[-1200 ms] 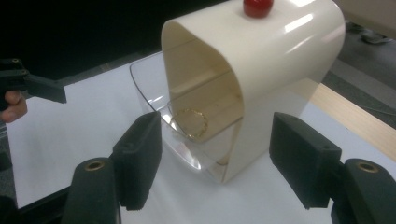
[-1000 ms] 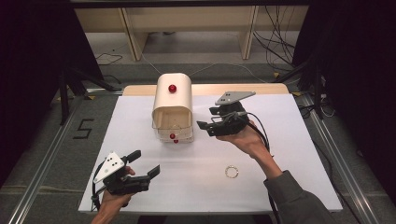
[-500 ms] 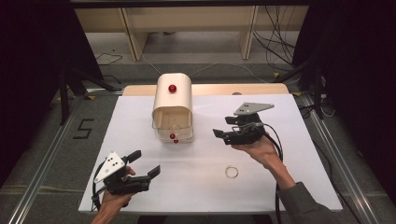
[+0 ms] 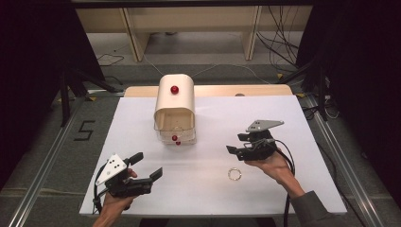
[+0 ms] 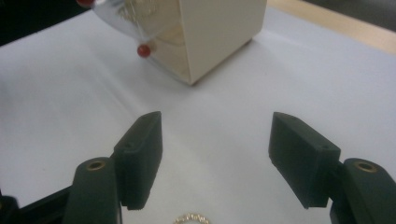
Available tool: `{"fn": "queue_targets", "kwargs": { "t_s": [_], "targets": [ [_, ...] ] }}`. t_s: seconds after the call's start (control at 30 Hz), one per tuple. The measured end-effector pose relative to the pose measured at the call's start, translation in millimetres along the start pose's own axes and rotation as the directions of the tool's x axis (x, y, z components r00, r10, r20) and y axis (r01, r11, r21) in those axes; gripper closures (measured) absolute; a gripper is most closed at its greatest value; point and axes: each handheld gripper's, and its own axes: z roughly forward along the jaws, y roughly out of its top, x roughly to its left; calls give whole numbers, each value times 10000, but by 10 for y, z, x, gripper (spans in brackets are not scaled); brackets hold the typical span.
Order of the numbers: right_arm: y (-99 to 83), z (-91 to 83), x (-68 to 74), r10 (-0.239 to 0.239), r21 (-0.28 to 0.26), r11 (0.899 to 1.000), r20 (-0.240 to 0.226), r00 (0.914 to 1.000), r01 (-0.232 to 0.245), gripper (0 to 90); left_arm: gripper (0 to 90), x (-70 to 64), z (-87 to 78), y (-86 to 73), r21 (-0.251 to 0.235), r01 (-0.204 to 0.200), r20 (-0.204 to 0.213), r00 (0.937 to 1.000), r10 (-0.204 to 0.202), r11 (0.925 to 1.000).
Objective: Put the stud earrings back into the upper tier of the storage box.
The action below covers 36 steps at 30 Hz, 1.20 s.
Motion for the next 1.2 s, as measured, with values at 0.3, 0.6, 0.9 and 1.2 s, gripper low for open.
{"fn": "queue_targets", "kwargs": {
  "t_s": [0.3, 0.6, 0.9, 1.2],
  "targets": [
    [-213, 134, -73, 141, 958, 9953, -17, 9999, -138, 417, 88, -1, -5, 3, -24, -18, 9, 10000, 18, 10000],
    [-361, 277, -76, 4, 2043, 9789, -131, 9999, 23, 467, 88, -4, -2, 3, -16, -25, 20, 10000, 25, 10000],
    [-473, 401, -81, -199, 2925, 9560, -112, 9997, 223, 530, 88, -5, -3, 3, -19, -23, 38, 10000, 24, 10000],
    [-525, 478, -69, -456, 3412, 9385, -312, 9985, 535, 616, 88, -6, 0, 2, -7, -22, 37, 10000, 22, 10000]
  ]
}}
